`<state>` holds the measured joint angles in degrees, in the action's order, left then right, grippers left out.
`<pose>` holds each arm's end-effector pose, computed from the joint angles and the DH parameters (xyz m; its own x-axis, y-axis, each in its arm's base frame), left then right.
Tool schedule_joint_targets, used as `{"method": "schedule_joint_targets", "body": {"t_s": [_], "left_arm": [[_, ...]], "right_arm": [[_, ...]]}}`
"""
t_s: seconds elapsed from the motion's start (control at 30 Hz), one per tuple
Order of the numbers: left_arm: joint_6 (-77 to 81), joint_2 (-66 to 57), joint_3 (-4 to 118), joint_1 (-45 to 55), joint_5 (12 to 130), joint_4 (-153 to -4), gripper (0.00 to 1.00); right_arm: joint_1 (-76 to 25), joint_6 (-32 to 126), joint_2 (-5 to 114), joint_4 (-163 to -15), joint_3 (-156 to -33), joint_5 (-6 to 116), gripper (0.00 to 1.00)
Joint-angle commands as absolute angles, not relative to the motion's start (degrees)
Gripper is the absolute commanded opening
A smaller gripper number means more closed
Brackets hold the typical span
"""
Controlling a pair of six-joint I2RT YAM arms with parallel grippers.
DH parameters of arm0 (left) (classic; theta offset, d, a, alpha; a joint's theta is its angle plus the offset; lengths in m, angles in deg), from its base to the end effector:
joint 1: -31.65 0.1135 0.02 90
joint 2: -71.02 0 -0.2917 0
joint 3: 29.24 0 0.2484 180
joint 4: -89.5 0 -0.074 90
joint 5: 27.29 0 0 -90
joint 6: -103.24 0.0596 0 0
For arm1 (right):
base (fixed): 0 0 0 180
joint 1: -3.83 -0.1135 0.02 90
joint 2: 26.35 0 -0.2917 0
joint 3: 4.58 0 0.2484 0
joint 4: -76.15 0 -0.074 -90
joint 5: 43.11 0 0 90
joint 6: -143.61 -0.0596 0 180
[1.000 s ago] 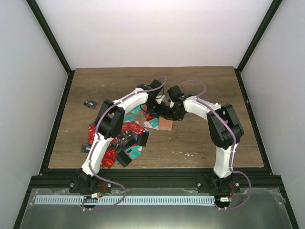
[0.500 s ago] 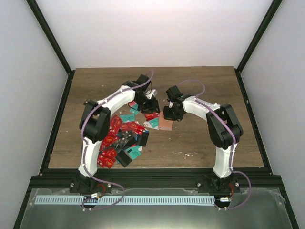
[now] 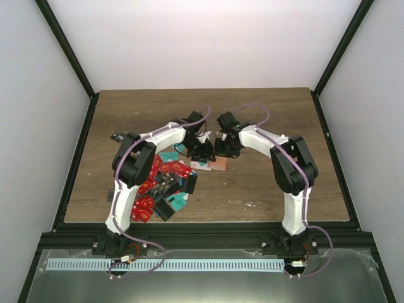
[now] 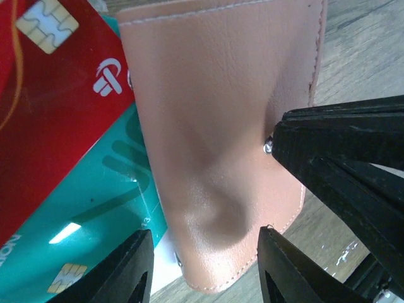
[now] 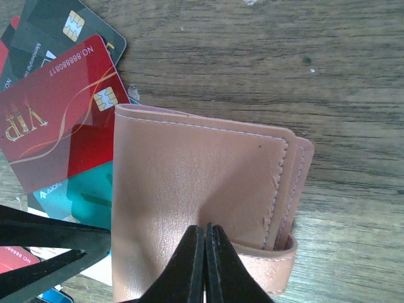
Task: Put the credit cards into the card holder
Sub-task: Close the card holder at the center of the board.
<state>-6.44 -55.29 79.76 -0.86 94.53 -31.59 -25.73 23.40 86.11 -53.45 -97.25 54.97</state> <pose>0.3707 -0.2735 0.1536 -0.9606 0.2729 -0.0518 0.2539 0.7869 -0.5624 0.3527 0.2097 0.1738 -0.9738 0.0204 -0.2263 -0.0461 0.9575 0.2848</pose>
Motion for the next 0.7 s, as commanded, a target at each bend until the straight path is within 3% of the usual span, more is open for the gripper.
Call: {"method": "schedule_joint_targets", "body": {"t_s": [0.0, 0.33, 0.67], "left_arm": [[-6.2, -56.9, 79.1, -1.3, 94.7, -33.8, 0.47], [-6.3, -57.6, 78.3, -1.9, 93.1, -33.8, 0.41], [-5.9, -57.3, 77.9, -2.2, 92.9, -33.5, 0.39]], "right_arm": [[-26.3, 21.9, 89.0, -52.2, -98.4, 50.4, 0.01], [-26.3, 20.0, 89.8, -51.5, -100.9, 48.2, 0.03], [-26.2, 18.2, 89.7, -53.4, -101.2, 49.8, 0.2]]}}
